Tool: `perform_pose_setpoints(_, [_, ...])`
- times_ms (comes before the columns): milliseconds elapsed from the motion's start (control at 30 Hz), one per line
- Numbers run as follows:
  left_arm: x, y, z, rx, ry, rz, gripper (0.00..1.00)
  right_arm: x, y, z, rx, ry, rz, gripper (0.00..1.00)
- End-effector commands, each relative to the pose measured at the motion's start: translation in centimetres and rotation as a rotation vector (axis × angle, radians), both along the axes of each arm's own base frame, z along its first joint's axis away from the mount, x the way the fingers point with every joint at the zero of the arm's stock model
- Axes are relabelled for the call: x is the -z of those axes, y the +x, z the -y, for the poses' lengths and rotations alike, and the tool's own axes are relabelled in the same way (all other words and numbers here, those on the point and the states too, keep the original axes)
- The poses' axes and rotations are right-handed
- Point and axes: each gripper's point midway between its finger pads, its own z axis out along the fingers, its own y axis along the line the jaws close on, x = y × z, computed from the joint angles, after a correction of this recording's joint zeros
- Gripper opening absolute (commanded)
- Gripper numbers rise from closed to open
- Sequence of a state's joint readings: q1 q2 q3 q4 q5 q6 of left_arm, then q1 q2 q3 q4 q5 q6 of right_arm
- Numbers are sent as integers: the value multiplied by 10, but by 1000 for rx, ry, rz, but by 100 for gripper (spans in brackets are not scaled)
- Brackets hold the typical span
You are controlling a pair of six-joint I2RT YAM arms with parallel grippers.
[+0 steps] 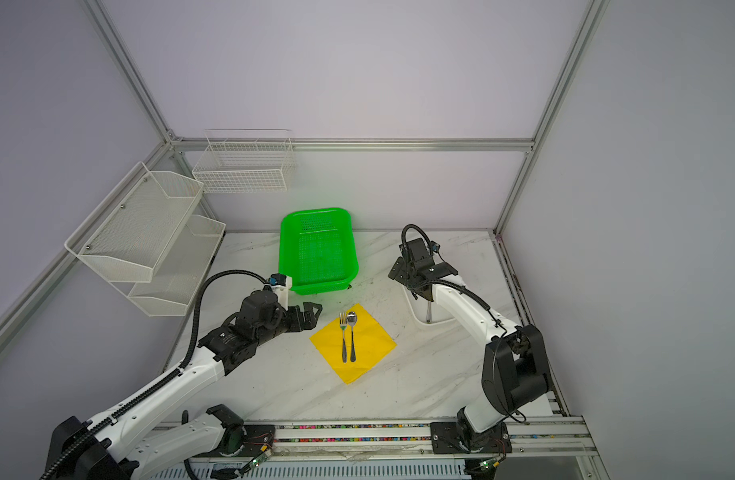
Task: Place the utensils on the paper napkin and roll it up
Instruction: 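Move the right gripper back into the tray toward the silver knife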
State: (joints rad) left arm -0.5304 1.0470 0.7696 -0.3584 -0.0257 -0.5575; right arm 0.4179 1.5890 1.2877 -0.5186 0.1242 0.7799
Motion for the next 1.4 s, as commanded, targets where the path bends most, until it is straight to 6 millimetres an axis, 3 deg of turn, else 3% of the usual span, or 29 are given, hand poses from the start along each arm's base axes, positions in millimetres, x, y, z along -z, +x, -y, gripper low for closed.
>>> perform_pose_setpoints(0, [-49, 4, 8, 93, 31, 76, 100, -1, 9, -7, -37, 9, -19, 94])
perform_pose_setpoints(133, [-31, -2, 14, 134, 31, 27, 100, 15, 5, 1, -73, -54, -75, 90])
perform_pose_setpoints(333, [-22, -17, 33, 259, 22, -129, 100, 16, 0, 6, -126, -54, -95, 87])
perform_pose_setpoints(500, [-17, -16, 60, 322, -93, -199, 96, 47, 2, 18, -152, -121, -256, 70])
perform_pose_setpoints(600, [-16, -12, 75, 356, -139, -255, 92, 65, 4, 41, -101, -262, -336, 68])
perform_pose_setpoints(700, [-13, -5, 84, 365, -165, -288, 89, 85, 6, 53, -100, -267, -391, 63])
perform_pose_setpoints(767, [-15, -2, 89, 371, -176, -297, 88, 87, 7, 62, -76, -292, -404, 60])
perform_pose_setpoints(1067, [-23, 8, 94, 362, -187, -270, 88, 101, 3, 81, -85, -282, -426, 56])
perform_pose_setpoints(1133, [-11, 10, 97, 364, -182, -305, 88, 105, 8, 83, -91, -227, -409, 51])
perform_pose_setpoints(1367, [-14, 7, 96, 358, -186, -300, 88, 115, 30, 87, -119, -147, -382, 45])
